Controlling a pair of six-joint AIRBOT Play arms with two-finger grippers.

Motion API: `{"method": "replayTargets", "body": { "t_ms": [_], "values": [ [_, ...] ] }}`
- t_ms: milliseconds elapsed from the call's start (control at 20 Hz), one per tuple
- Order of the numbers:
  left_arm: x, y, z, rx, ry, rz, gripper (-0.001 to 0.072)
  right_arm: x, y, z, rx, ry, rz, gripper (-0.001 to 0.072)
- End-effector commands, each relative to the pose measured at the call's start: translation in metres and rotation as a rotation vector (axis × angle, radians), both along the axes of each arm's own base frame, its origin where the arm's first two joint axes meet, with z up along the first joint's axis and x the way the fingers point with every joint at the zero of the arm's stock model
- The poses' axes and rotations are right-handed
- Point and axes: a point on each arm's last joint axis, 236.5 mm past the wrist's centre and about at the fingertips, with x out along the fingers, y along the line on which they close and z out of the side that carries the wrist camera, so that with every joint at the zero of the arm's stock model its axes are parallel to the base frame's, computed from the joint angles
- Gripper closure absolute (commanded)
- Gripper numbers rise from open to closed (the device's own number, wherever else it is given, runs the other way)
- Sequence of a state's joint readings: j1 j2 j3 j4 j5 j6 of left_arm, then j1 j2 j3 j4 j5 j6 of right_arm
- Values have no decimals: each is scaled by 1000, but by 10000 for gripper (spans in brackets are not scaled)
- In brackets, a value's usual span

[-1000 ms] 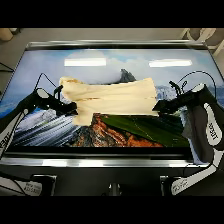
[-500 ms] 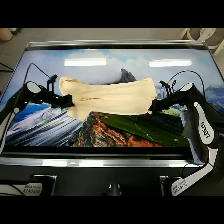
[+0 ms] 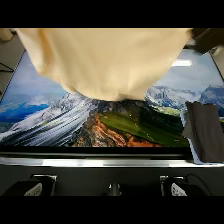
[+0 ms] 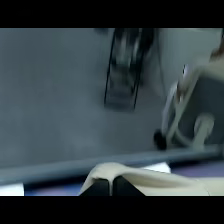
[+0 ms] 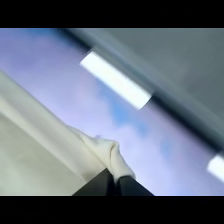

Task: Fold the shirts.

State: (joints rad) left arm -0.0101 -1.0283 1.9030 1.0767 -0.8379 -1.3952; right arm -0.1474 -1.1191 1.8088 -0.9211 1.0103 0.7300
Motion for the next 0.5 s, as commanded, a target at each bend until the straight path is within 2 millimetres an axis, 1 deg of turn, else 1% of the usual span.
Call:
{"method": "replayTargets", "body": {
  "t_ms": [0, 50, 100, 150, 200, 250, 350, 400, 450],
  "values": [
    [-180, 12, 154, -142, -516, -4, 678, -163, -8, 174, -41, -565, -149, 695],
    [-201, 8, 158, -162, -537, -40, 678, -187, -3, 179, -42, -586, -141, 695],
    [-212, 6, 159, -170, -548, -54, 678, -198, 2, 178, -52, -585, -131, 695],
    [-218, 7, 161, -171, -561, -51, 679, -206, 5, 176, -63, -579, -123, 695],
    [-221, 9, 164, -176, -576, -47, 679, -210, 6, 175, -68, -575, -119, 695],
    [-221, 11, 166, -173, -586, -33, 679, -212, 7, 174, -66, -569, -116, 695],
    [-212, 16, 160, -130, -570, 13, 679, -208, 4, 166, -52, -524, -128, 694],
    [-205, 17, 154, -102, -546, 33, 679, -203, -2, 157, -55, -480, -152, 694],
    [-194, 18, 145, -73, -509, 50, 679, -194, -9, 141, -55, -409, -178, 694]
  ]
}}
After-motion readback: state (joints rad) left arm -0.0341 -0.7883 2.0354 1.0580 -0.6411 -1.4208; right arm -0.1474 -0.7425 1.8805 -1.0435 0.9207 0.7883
